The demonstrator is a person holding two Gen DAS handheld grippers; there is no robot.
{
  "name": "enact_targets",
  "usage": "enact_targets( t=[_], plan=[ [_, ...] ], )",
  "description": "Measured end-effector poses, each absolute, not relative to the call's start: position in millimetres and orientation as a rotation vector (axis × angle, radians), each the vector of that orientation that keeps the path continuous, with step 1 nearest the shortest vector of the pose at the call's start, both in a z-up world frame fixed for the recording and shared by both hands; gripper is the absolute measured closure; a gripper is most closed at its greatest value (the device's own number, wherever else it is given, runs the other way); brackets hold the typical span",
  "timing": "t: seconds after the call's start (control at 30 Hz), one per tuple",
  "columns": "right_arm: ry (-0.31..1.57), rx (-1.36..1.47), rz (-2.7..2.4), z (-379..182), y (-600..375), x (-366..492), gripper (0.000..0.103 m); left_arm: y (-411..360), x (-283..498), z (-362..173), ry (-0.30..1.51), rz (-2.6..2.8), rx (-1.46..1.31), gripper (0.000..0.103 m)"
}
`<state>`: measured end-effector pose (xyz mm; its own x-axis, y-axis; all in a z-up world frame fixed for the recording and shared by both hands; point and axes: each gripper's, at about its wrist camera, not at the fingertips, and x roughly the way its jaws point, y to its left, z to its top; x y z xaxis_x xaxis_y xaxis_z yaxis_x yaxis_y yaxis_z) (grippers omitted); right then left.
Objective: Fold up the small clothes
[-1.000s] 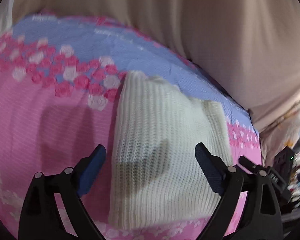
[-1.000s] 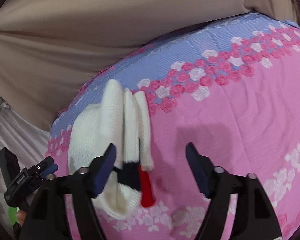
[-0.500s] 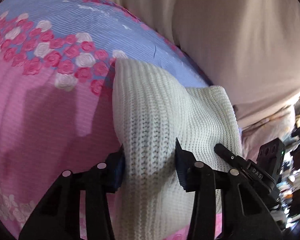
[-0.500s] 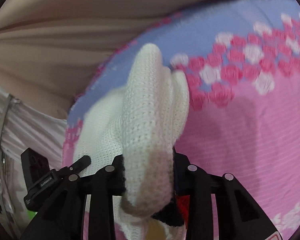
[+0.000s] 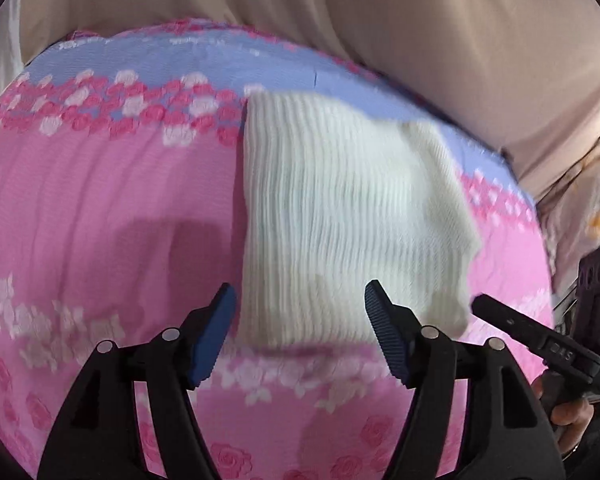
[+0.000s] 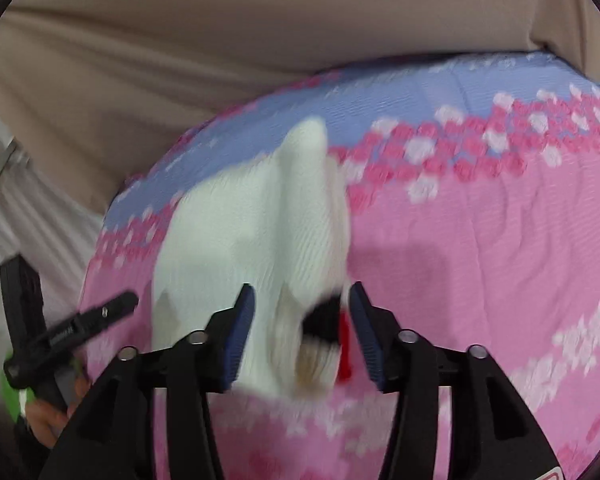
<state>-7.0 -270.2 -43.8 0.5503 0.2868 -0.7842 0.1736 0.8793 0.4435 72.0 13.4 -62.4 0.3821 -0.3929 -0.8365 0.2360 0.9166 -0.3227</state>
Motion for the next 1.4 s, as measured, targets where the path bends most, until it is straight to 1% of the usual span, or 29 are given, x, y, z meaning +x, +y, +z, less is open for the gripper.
enact_targets(
  t=[0.03, 0.07, 0.1, 0.13, 0.17, 0.27, 0.3, 0.37, 0.43, 0.5, 0.53, 0.57, 0.6, 0.67, 0.73, 0.77, 0.8, 0.83, 0.87, 1.03, 1.07, 1.1, 1.2, 1.27, 1.33, 1.4],
  plan=[
    [1.025, 0.511, 0.080, -56.1, -262.5, -8.4, 0.045, 9.4, 67.9, -76.7, 1.148, -0.381, -0.142, 0.041],
    [1.051, 0.495, 0.077, -69.5, -254.5, -4.5, 0.053, 8.8, 68.7, -83.8, 1.173, -0.370, -0.145, 0.044],
    [1.069, 0.485, 0.072, -81.2, -250.5, -1.4, 0.065, 9.1, 67.8, -91.1, 1.197, -0.355, -0.154, 0.047],
    [1.084, 0.499, 0.082, -89.9, -250.4, 2.0, 0.097, 9.8, 67.3, -94.8, 1.202, -0.338, -0.152, 0.047],
    [1.074, 0.514, 0.070, -91.7, -257.1, 5.2, 0.096, 11.1, 66.2, -96.6, 1.199, -0.331, -0.141, 0.046],
    [0.931, 0.461, 0.044, -49.1, -266.2, 1.8, 0.096, 9.1, 65.7, -102.3, 1.202, -0.319, -0.113, 0.045],
    [0.910, 0.435, 0.031, -40.2, -269.4, 0.9, 0.096, 7.9, 66.0, -105.4, 1.206, -0.308, -0.097, 0.045],
    [0.962, 0.438, 0.014, -53.7, -279.1, 5.7, 0.096, 5.0, 62.7, -108.5, 1.216, -0.300, -0.067, 0.047],
    [1.140, 0.469, 0.005, -108.4, -283.1, 14.7, 0.095, 4.1, 60.3, -102.8, 1.217, -0.300, -0.055, 0.046],
    [1.092, 0.541, -0.003, -115.3, -290.4, 4.8, 0.095, 4.7, 53.2, -89.0, 1.198, -0.303, -0.046, 0.046],
    [1.097, 0.588, -0.011, -108.2, -293.9, 0.9, 0.092, 4.2, 49.2, -81.8, 1.188, -0.311, -0.040, 0.046],
    [1.078, 0.625, -0.022, -97.8, -296.5, -4.9, 0.085, 4.0, 45.9, -76.6, 1.182, -0.313, -0.031, 0.045],
    [1.051, 0.644, -0.033, -87.4, -297.7, -11.8, 0.082, 1.4, 40.6, -71.9, 1.174, -0.309, -0.018, 0.044],
    [1.018, 0.640, -0.054, -69.7, -296.5, -28.0, 0.082, -1.1, 31.4, -59.8, 1.150, -0.308, 0.012, 0.042],
    [1.011, 0.621, -0.080, -59.0, -292.1, -46.5, 0.082, -4.2, 22.6, -48.5, 1.112, -0.284, 0.063, 0.036],
    [1.012, 0.611, -0.095, -57.3, -289.8, -54.6, 0.082, -6.8, 24.6, -46.2, 1.096, -0.274, 0.083, 0.035],
    [1.014, 0.602, -0.112, -56.3, -286.3, -64.1, 0.082, -9.8, 20.2, -42.1, 1.078, -0.267, 0.097, 0.032],
    [1.014, 0.587, -0.128, -56.1, -282.2, -73.1, 0.082, -14.9, 16.6, -38.6, 1.065, -0.263, 0.106, 0.027],
    [1.015, 0.572, -0.144, -56.2, -278.2, -78.8, 0.082, -15.3, 13.4, -36.0, 1.055, -0.260, 0.112, 0.025],
    [1.021, 0.470, -0.197, -58.3, -250.6, -95.3, 0.082, -22.8, 1.0, -25.6, 0.996, -0.236, 0.136, 0.021],
    [1.020, 0.458, -0.203, -58.6, -247.1, -97.0, 0.080, -22.9, 0.0, -25.0, 0.988, -0.231, 0.133, 0.020],
    [1.017, 0.449, -0.208, -58.2, -243.4, -100.1, 0.078, -23.8, -3.7, -24.5, 0.978, -0.223, 0.131, 0.016],
    [1.006, 0.416, -0.227, -57.0, -231.8, -106.7, 0.070, -23.5, -10.1, -25.4, 0.946, -0.181, 0.130, 0.013],
    [1.004, 0.393, -0.230, -56.6, -224.7, -108.0, 0.060, -22.4, -12.4, -30.3, 0.942, -0.156, 0.137, 0.013],
    [1.004, 0.373, -0.225, -56.3, -220.3, -107.4, 0.058, -22.7, -13.8, -35.2, 0.945, -0.141, 0.151, 0.013],
    [0.989, 0.352, -0.230, -53.0, -216.7, -106.4, 0.058, -24.3, -14.5, -39.5, 0.949, -0.140, 0.161, 0.013]
  ],
)
